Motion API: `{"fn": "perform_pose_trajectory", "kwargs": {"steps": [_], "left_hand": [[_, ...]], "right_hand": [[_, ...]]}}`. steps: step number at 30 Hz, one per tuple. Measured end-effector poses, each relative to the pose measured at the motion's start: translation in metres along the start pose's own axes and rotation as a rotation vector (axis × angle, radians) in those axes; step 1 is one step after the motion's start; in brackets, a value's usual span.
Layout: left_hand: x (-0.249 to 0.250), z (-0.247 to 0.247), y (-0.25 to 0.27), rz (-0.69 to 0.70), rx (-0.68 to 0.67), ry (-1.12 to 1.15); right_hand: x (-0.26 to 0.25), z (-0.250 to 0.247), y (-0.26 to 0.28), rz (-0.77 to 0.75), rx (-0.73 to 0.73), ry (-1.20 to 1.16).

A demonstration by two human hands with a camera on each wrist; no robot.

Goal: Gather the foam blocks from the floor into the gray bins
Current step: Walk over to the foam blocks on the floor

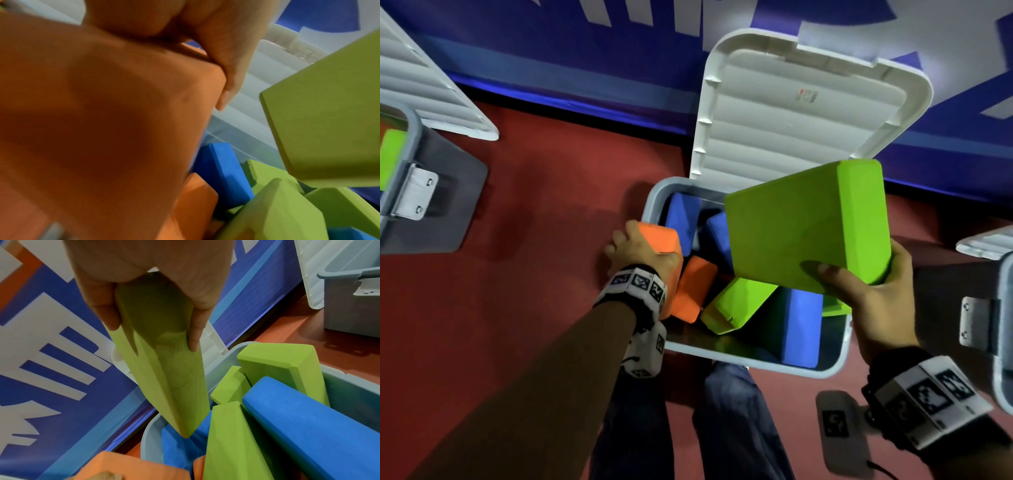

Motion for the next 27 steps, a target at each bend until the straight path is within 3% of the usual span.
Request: {"fn": "perform_pose_trajectory", "kwargs": {"steps": [3,7,16,21,27], "left_hand": [[-0.013,0.013,-0.005,0.018,0.019,-0.026],[-0.041,0.056,0.019,0.025,-0.051,-0.198],[-0.006,0.082,-0.032,0.041,-0.112,-0.277],[-0.011,0.102,-0.031,0.058,-0.069,-0.281],[-0.062,0.109,0.004,0.121,0.057,-0.248]], "right_hand": [[-0.001,0.008,-0.009,-0.003,-0.004,-0.001],[-0.002,0.011,-0.014,0.012,0.016,-0.015],[0.007,0.053,-0.013,-0.028,0.045,0.075],[0.025,0.042,-0.026,0.075,0.09,-0.04],[0.027,0.047,0.002,0.007,0.078,0.042]]}}
Point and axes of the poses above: each hand's wrist, its own y-axis away from the middle knuckle, its own z-axis out of the palm, x = y × z, the point moved 2 cm from there along -y, towards the middle knuckle, and after that the axes turned 5 degrees about -y, right-handed, at the moved point
